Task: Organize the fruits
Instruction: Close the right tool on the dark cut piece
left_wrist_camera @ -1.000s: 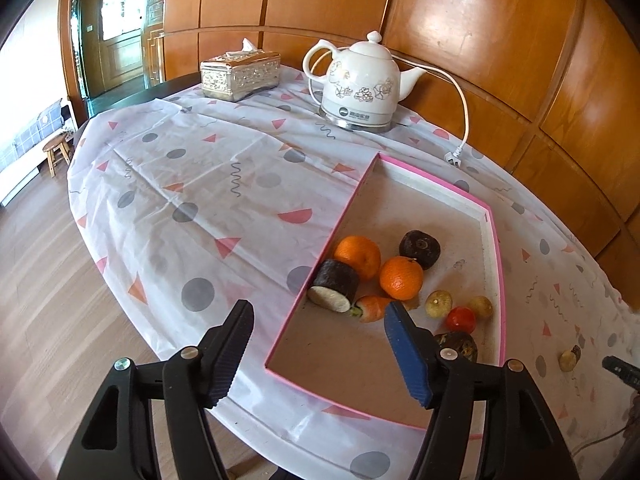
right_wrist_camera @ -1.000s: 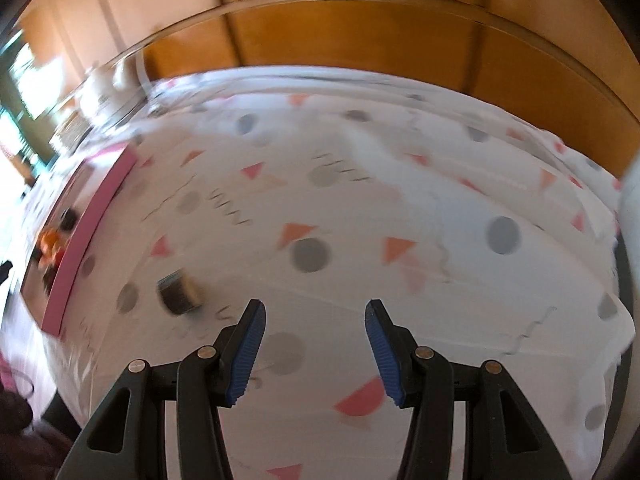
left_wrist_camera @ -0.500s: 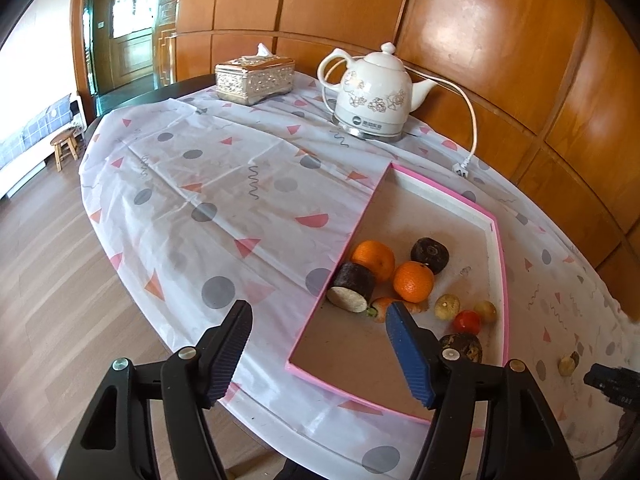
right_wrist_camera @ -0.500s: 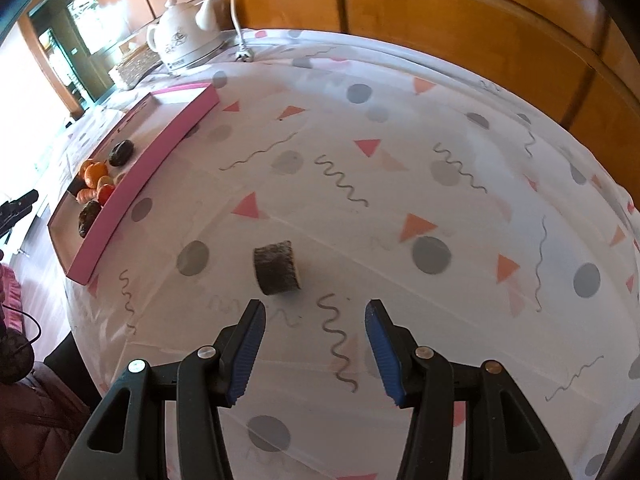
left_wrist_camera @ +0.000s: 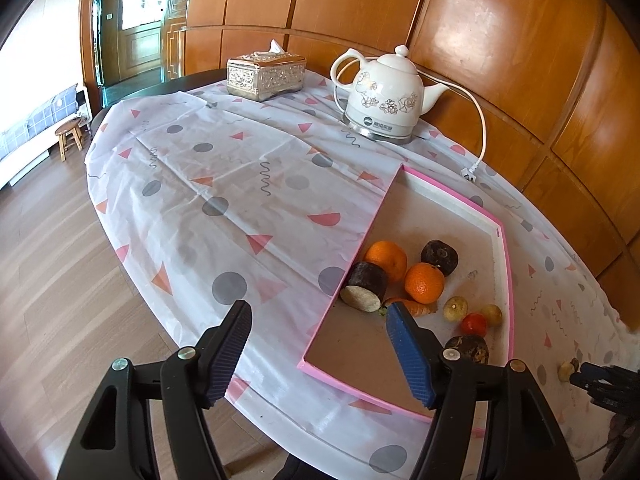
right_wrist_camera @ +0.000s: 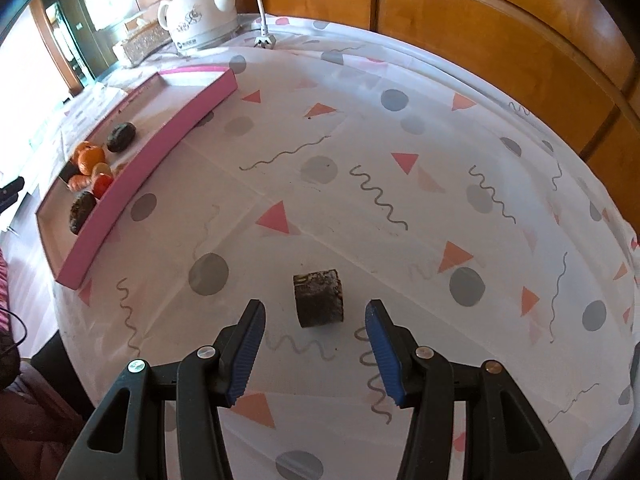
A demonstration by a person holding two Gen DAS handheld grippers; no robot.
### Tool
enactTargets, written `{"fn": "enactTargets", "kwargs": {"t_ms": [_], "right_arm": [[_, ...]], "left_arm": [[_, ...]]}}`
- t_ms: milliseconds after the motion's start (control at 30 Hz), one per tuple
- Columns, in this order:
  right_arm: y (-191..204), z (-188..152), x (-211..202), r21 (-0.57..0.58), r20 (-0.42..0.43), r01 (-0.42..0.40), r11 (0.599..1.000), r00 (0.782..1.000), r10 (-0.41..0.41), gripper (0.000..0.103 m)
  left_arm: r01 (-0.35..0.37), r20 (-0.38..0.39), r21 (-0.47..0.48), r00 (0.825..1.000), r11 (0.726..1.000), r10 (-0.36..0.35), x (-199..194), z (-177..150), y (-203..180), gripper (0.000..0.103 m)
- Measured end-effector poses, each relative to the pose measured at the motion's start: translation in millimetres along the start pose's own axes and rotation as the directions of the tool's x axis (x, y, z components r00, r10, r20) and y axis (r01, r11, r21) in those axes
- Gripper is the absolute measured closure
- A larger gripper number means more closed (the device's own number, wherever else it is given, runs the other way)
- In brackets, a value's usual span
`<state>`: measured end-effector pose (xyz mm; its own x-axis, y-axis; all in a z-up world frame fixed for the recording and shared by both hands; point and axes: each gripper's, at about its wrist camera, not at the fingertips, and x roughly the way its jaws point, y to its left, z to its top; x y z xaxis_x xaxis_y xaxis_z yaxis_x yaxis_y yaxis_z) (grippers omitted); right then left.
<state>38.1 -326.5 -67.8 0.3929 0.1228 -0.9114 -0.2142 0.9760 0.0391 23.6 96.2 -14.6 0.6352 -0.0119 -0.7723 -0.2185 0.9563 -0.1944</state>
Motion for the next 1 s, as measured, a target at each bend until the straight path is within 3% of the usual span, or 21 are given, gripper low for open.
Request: {"fn": "enactTargets", "kwargs": {"t_ms": [733,833,1000], "right_arm": [[6.4,-1.1,18.6,0.039,-0.021,0.06,0.997,0.998,-0.059,0.05],[8.6,-2.0,18.5,0.038,-0.013,0.059,0.998,0.998,-0.059,0.067],[9.0,-2.9,18.9,0.048,-0.006,0.078,0.996,0.997,-0.077,0.078]], "left_arm": [[0.016,0.01,-0.002,1.0,1.0,-0.016,0.4,-3.6,6.8,0.03],[0.018,0.009,-0.007,1.0,1.0,-0.018,0.6,-4.1,8.3,0.03],[0.023,0.005,-0.011,1.0,1.0,-0.023,1.6,-4.6,10.1,0.03]]}}
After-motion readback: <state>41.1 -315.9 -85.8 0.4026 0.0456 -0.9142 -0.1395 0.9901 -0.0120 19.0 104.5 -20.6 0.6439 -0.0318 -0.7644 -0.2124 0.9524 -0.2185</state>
